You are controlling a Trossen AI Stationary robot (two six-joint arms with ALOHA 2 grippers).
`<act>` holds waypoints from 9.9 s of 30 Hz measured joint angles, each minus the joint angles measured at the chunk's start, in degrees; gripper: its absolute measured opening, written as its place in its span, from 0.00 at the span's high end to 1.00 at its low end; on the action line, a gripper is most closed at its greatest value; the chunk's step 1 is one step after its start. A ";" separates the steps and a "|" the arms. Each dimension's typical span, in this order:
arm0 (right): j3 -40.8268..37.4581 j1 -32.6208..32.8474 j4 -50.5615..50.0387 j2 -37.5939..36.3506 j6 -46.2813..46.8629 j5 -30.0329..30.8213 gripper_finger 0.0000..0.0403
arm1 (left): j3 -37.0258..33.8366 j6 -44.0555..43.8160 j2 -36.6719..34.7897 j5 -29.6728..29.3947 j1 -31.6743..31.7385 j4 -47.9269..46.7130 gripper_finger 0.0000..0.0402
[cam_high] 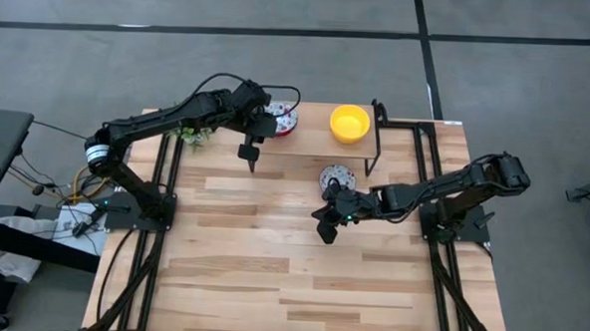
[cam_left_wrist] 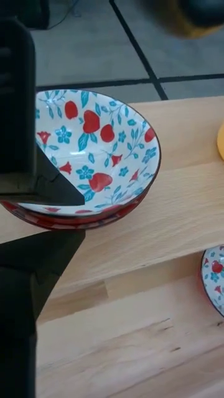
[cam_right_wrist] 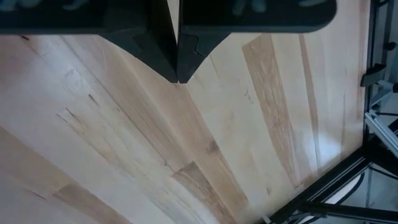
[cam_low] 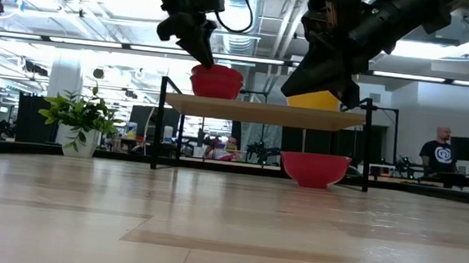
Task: Pick & Place Mini bowls
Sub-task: Stack the bottom red bowl on the other red bowl on the shelf, then stack the red bowl on the other stacked red bowls on the shelf
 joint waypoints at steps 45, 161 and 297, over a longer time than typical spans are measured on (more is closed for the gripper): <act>0.02 1.14 0.11 0.00 3.20 6.72 1.00 | -4.76 -28.50 -3.51 1.27 0.11 34.62 0.85; 4.48 -6.97 -23.68 11.45 -25.58 7.56 0.64 | -31.01 -31.68 -33.46 19.96 -7.52 16.79 0.76; 48.39 7.02 -49.96 19.21 -36.79 -7.55 1.00 | -30.99 15.83 -10.56 -2.02 -37.07 40.09 0.78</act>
